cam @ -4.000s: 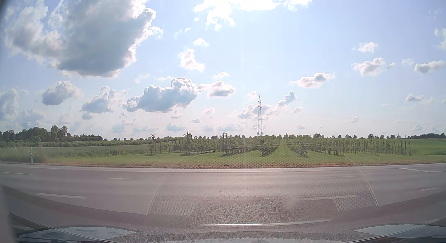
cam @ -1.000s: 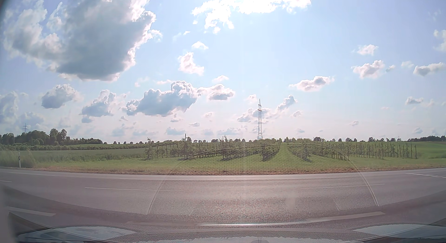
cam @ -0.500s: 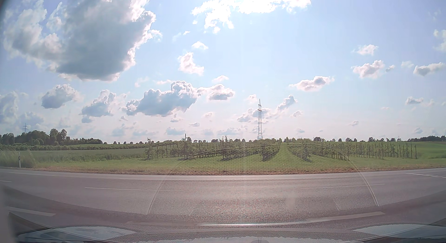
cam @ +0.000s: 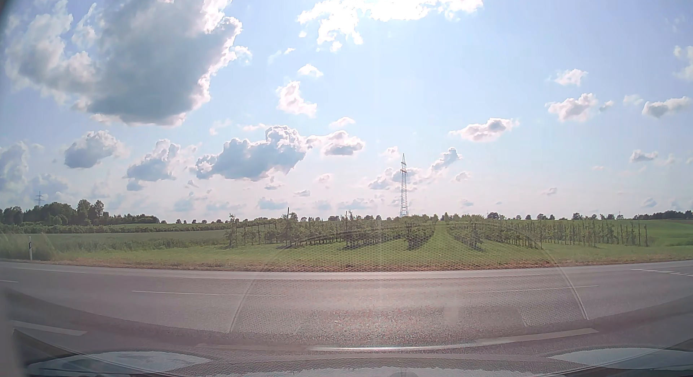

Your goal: Follow the waypoints while adhering to traffic rules and regulations

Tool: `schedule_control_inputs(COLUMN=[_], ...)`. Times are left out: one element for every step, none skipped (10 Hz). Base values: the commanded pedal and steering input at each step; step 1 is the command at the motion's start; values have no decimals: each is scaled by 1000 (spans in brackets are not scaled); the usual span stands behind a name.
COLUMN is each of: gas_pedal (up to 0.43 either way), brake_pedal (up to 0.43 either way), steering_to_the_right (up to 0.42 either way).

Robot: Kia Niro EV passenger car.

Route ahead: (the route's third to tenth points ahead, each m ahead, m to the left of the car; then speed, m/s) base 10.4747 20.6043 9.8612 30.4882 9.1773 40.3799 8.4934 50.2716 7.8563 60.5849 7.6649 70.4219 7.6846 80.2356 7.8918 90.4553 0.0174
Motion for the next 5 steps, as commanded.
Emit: schedule_control_inputs(gas_pedal=[0, 0, 0, 0, 0], brake_pedal=[482, 476, 470, 470, 463], steering_to_the_right=[0, 0, 1, 0, 0])
